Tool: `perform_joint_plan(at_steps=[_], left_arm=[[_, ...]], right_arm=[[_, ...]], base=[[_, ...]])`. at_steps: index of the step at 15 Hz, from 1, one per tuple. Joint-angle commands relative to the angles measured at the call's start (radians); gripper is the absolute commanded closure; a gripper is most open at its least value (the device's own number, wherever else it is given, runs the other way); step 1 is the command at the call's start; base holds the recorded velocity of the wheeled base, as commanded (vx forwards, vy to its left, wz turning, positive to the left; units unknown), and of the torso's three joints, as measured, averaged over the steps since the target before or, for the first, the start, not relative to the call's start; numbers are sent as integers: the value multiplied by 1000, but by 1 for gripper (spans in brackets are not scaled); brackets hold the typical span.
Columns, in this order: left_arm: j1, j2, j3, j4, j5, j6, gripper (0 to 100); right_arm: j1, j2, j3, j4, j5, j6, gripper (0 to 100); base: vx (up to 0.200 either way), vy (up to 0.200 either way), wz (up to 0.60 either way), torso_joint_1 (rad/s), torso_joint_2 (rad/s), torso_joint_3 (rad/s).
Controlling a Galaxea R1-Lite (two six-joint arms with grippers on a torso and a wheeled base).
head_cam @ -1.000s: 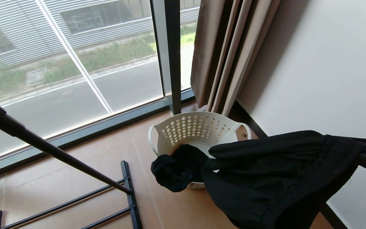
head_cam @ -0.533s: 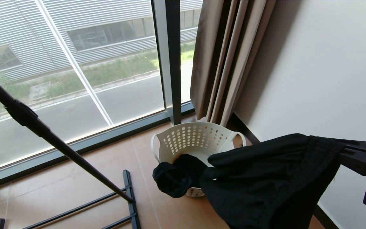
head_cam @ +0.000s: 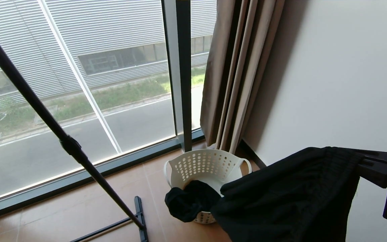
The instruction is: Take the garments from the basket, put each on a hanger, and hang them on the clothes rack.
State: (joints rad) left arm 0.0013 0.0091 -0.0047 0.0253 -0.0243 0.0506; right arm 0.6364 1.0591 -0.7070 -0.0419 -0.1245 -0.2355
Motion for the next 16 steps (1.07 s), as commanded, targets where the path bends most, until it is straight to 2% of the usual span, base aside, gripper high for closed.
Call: perform_joint_plan(at_steps=[1,8,16], left_arm=[[0,2,0,1,0,0,0],[0,2,0,-1,0,0,0],[0,0,0,1,1,2,0]], right_arm=[[0,4,1,-1,0,-1,100],[0,4,14,-15,9,-1,100],[0,2,27,-15,14,-2,100]], base=[[0,0,0,115,-481,-163],[0,0,0,152,-500,-155],[0,0,0,216,-571,-159]])
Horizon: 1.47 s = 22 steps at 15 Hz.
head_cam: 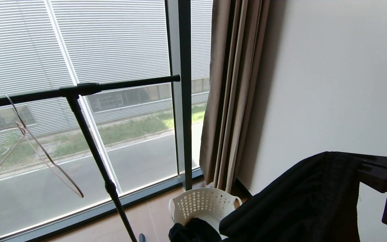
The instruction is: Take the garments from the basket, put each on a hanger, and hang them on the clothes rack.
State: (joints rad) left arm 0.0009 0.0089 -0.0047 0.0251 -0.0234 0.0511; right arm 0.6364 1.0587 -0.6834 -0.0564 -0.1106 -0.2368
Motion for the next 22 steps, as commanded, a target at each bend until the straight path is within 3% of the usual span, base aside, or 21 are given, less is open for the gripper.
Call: perform_joint_plan(at_steps=[1,8,12,16,19,22], left_arm=[[1,0,0,1,-1,1,0],[1,0,0,1,-1,1,0],[1,0,0,1,0,0,0],[1,2,0,-1,0,0,0],[1,2,0,1,0,1,0],[1,0,0,1,0,0,0]], right_arm=[[0,1,4,0,0,-1,100],[0,-11,15,-2,-3,-4,100],[0,-5,54,-97,-3,-4,100],[0,-8,58,-108,-3,-6,100],[0,-9,58,-108,-3,-6,100],[0,-8,56,-108,-3,-6,100]], base=[[0,0,0,227,-583,-256],[0,0,0,99,-233,-117],[0,0,600,6,-6,1],[0,0,600,11,1,-2],[0,0,0,0,0,0],[-200,0,0,7,1,-1]])
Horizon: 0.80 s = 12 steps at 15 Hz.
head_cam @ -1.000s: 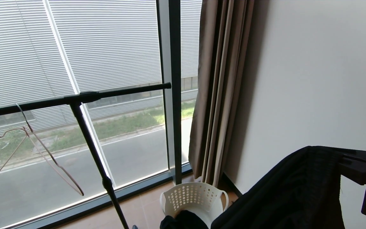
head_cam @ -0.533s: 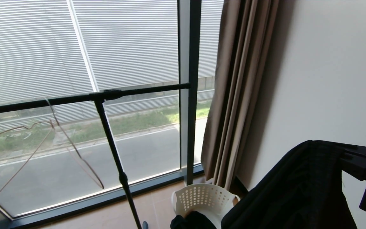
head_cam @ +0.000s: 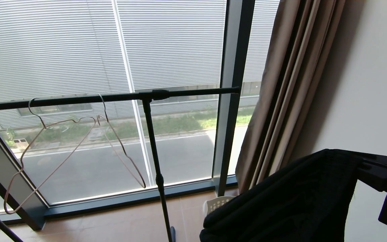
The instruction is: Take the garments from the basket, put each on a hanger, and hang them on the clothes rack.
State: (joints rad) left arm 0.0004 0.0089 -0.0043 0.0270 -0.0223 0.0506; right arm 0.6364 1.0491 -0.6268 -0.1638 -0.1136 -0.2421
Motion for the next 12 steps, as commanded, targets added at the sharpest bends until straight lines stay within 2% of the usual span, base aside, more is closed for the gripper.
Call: perform_joint_plan(at_steps=[1,8,12], left_arm=[[1,2,0,-1,-1,0,0],[1,0,0,-2,-2,2,0],[1,0,0,-2,-2,0,0]], right_arm=[[0,2,1,0,0,0,100],[0,3,2,0,0,-2,100],[0,-1,9,0,0,-29,100]], base=[[0,200,0,12,7,-7],[0,200,0,-2,2,3],[0,200,0,0,-2,5]])
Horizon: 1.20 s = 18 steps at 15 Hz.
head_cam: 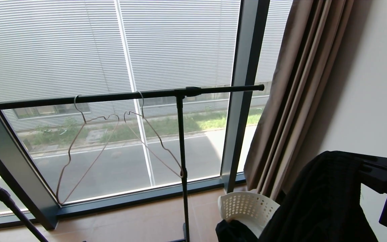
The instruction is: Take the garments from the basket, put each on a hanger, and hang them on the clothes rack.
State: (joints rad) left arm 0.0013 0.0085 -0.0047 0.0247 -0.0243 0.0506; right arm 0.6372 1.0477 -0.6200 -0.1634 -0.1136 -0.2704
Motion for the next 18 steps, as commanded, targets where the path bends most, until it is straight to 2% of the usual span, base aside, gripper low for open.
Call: perform_joint_plan(at_steps=[1,4,6,9,16,18], left_arm=[[0,2,0,0,0,0,0],[0,2,0,0,0,0,0],[0,1,0,0,3,-2,0],[0,1,0,0,4,-5,0],[0,2,-1,1,1,-2,0],[0,1,-1,1,1,-5,0]], right_arm=[[-1,0,2,-1,0,-1,100],[-1,-1,2,-1,0,-1,100],[1,-1,5,-1,0,-1,100],[1,-1,6,-1,0,-1,100],[-1,2,9,-1,0,-3,100],[1,0,11,-1,0,-3,100]], base=[[0,200,0,2,2,2],[0,200,0,4,4,6],[-200,200,0,5,0,0],[-200,0,0,9,10,-1],[0,0,0,0,0,0],[-200,0,0,2,0,7]])
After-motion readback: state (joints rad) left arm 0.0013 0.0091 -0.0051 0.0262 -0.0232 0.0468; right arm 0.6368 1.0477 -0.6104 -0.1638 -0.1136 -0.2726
